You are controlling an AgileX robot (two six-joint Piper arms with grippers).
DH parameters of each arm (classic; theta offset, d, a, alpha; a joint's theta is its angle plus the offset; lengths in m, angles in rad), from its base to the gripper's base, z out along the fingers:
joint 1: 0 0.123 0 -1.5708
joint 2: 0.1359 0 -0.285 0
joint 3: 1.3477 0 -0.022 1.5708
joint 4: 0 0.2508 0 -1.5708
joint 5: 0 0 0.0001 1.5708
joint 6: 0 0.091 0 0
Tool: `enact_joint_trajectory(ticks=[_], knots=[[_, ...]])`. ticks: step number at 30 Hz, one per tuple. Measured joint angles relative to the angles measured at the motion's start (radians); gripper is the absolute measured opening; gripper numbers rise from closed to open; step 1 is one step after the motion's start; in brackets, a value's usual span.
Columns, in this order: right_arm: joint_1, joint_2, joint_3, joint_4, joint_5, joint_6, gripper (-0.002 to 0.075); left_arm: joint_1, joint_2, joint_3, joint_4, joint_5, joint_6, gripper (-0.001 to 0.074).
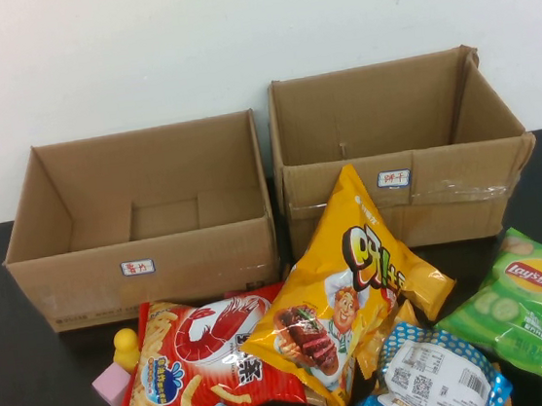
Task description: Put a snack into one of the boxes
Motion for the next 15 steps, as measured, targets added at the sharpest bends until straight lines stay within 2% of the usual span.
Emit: enact_joint_trajectory(ticks=[2,6,12,13,15], knots=[[0.000,-0.003,-0.002,0.000,0.035,0.000,-0.0001,0.000,0.000,-0.016,0.046,0.084,-0.002,-0.0001],[0.000,-0.003,-0.083,-0.014,0.209,0.000,-0.0001,0.000,0.000,-0.152,0.170,0.409,-0.018,-0.0001],[0.000,0.008,-0.332,-0.067,0.690,0.000,-0.0001,0.000,0.039,-0.383,0.123,0.907,-0.070,-0.0002],[0.000,0.047,-0.404,-0.083,0.834,0.000,-0.0001,0.000,0.083,-0.433,0.081,1.060,-0.071,-0.0002],[0.000,0.099,-0.450,-0.101,0.931,0.000,-0.0001,0.000,0.138,-0.464,0.033,1.194,-0.054,-0.0002]])
